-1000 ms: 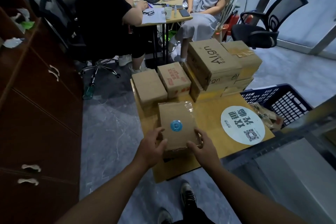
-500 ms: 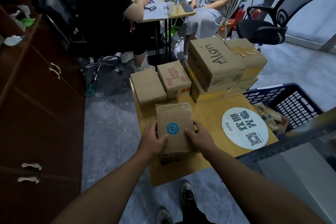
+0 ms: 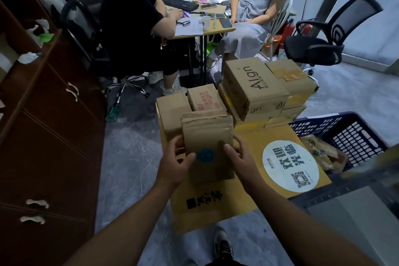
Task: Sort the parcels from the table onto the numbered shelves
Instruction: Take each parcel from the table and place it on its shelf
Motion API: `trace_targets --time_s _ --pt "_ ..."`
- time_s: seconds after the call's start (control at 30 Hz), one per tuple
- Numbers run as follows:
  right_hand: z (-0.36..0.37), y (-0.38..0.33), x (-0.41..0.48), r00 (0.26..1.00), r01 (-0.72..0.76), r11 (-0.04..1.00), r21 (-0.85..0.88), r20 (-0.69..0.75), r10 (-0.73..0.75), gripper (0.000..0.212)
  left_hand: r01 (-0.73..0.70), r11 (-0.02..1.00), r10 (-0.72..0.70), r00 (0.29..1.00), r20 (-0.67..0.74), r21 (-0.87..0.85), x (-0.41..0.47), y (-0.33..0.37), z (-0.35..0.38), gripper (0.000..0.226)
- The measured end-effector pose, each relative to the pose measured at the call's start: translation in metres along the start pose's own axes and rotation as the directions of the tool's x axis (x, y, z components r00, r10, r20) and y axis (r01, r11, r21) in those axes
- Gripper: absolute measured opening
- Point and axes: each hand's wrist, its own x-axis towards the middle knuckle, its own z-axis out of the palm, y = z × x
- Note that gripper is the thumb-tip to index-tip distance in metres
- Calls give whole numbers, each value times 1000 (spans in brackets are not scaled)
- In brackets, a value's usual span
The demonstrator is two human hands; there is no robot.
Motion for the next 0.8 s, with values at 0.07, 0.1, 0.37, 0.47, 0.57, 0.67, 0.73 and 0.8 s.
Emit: trace_targets --time_s 0.07,0.1,0.37,0.47,0.57,0.67,0.73,0.8 --pt "-2 -7 -3 999 35 999 8 0 -35 46 -9 1000 9 1000 -2 -28 -3 5 -1 74" --pt "-3 -9 -4 999 35 999 9 -7 -35 42 -14 999 14 1000 -11 -36 -4 7 -1 78" --pt "-11 -27 7 993 -118 992 -36 -34 117 51 16 998 -18 999 -28 -67 0 18 0 78" --pt "-13 -33 5 975 -223 971 -87 -2 223 58 50 996 -51 999 -10 -69 3 20 -1 78" --pt "-12 -36 1 965 -262 960 -97 5 263 54 47 999 -48 999 19 6 2 21 -1 64" --pt "-9 -38 -3 967 -250 966 -59 24 252 42 26 1000 -26 999 36 4 0 19 0 56" --pt "-9 -37 -5 980 -196 981 -6 24 196 42 -1 1000 1 1000 26 -16 -4 20 0 47" --pt "-11 -34 -8 992 -124 992 12 2 124 47 -33 999 33 999 12 6 -7 20 -1 46"
